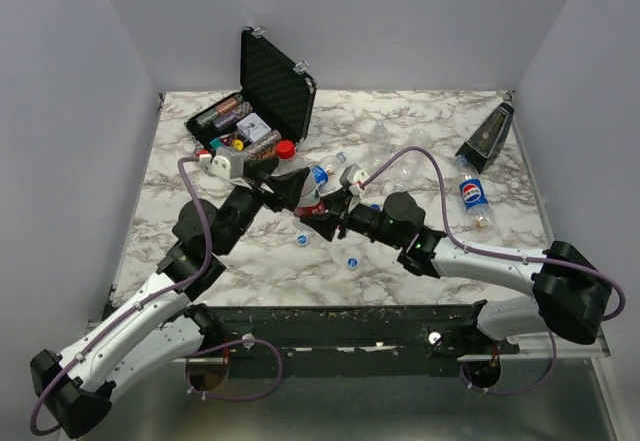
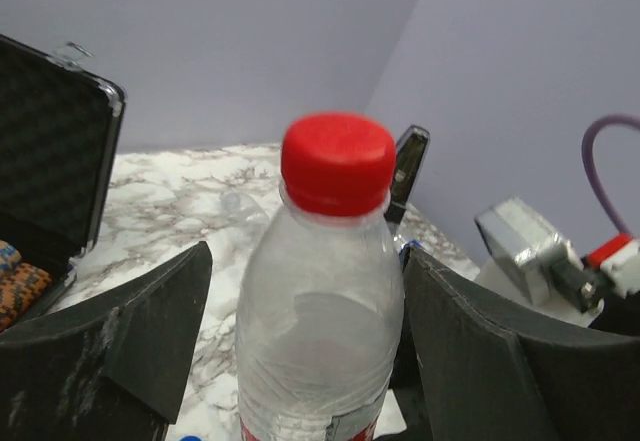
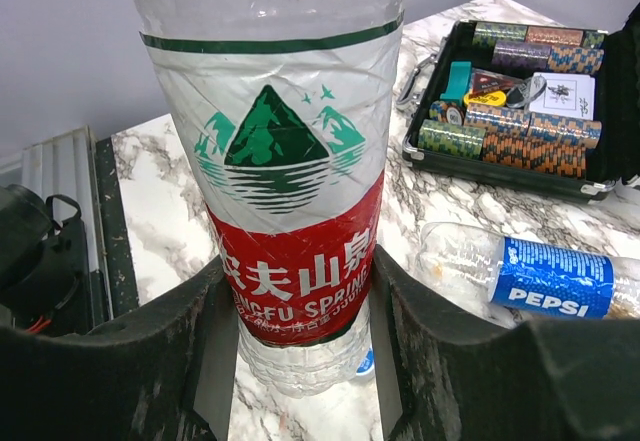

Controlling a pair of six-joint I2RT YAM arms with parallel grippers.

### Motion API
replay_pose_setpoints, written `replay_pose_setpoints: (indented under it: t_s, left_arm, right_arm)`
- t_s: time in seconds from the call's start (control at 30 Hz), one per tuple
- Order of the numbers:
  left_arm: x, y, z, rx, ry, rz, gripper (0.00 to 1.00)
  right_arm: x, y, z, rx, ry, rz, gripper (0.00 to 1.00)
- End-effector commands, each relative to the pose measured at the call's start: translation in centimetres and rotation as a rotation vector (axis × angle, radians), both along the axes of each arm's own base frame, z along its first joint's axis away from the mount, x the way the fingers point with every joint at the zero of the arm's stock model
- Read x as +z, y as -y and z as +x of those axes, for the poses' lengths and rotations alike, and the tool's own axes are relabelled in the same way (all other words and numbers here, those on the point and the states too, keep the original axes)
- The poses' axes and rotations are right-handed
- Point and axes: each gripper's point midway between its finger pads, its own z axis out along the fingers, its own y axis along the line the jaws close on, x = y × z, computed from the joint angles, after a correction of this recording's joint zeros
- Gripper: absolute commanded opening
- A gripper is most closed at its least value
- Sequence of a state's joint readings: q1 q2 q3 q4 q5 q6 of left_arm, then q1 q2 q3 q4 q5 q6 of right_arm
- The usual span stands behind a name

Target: Screw on the bottle caps

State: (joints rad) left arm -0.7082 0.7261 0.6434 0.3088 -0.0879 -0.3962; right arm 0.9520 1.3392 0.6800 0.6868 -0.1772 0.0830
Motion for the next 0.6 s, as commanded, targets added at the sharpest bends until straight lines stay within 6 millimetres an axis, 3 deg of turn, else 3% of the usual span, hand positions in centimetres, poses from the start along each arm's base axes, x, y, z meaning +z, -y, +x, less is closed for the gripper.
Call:
replay_pose_setpoints:
  t_s: [0.0,0.2,0.43,0.57]
  left_arm:
    - [2.4,-2.5,1.0,0.138,-0.033,-0.05,0.84]
    - [3.5,-2.2,1.5,0.147,-0.051,-0.018,0.83]
    - [2.8,-1.3,2.0,0.128,-0.088,0.024,0.73]
    - [2.7,-1.2,2.1,0.131,-0.085,0.032,0.53]
  right_arm:
    - [-0.1,0.1,0.2,-0.016,0.013,0.016,0.48]
    - [-0.3,0.1,0.2,-0.016,0.014,0.013,0.48]
    - [-0.5,0.1,0.2,-0.013,0.015,0.009,0.48]
    - [-0.9,0.1,0.2,-0.011,0.014,0.002,0.49]
